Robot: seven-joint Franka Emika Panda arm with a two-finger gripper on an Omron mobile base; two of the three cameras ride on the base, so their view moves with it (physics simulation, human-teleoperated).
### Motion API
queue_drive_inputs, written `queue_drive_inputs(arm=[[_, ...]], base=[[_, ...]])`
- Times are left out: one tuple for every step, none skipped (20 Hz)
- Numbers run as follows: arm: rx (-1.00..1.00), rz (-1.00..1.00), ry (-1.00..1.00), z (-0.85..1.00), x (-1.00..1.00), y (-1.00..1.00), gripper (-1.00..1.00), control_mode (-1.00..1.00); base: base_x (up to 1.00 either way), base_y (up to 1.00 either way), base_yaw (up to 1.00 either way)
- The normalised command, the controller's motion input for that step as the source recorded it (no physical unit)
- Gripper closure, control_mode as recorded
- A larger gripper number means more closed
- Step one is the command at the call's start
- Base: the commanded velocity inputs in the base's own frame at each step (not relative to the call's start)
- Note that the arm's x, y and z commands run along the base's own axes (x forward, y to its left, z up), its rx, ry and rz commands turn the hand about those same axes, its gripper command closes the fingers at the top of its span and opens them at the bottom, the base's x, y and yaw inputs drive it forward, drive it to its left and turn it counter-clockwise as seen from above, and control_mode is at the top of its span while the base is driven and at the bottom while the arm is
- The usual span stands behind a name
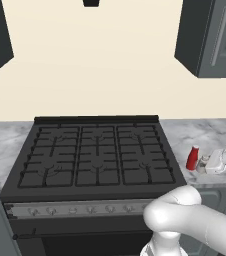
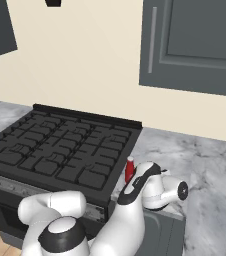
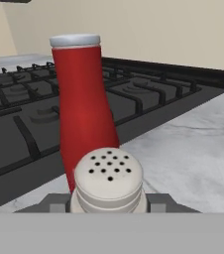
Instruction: Take 2 condiments from the cabinet and move them on the counter near the stove.Make sure the condiments are lined up with each other, next to each other.
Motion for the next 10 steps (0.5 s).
queue_drive_inputs(arm=[[0.00,0.00,0.00,0.00,0.00,0.00,-1.00,-1.00],[0.00,0.00,0.00,0.00,0.00,0.00,-1.00,-1.00],[0.00,0.00,0.00,0.00,0.00,0.00,-1.00,-1.00],[0.00,0.00,0.00,0.00,0.00,0.00,-1.00,-1.00],[0.00,0.00,0.00,0.00,0.00,0.00,-1.00,-1.00],[0.00,0.01,0.00,0.00,0.00,0.04,-1.00,-1.00],[0.00,0.01,0.00,0.00,0.00,0.07,-1.00,-1.00],[0.00,0.03,0.00,0.00,0.00,0.13,-1.00,-1.00],[0.00,0.03,0.00,0.00,0.00,0.14,-1.00,-1.00],[0.00,0.04,0.00,0.00,0.00,0.14,-1.00,-1.00]], base=[[0.00,0.00,0.00],[0.00,0.00,0.00],[0.00,0.00,0.00],[0.00,0.00,0.00],[0.00,0.00,0.00],[0.00,0.00,0.00],[0.00,0.00,0.00],[0.00,0.00,0.00],[0.00,0.00,0.00],[0.00,0.00,0.00]])
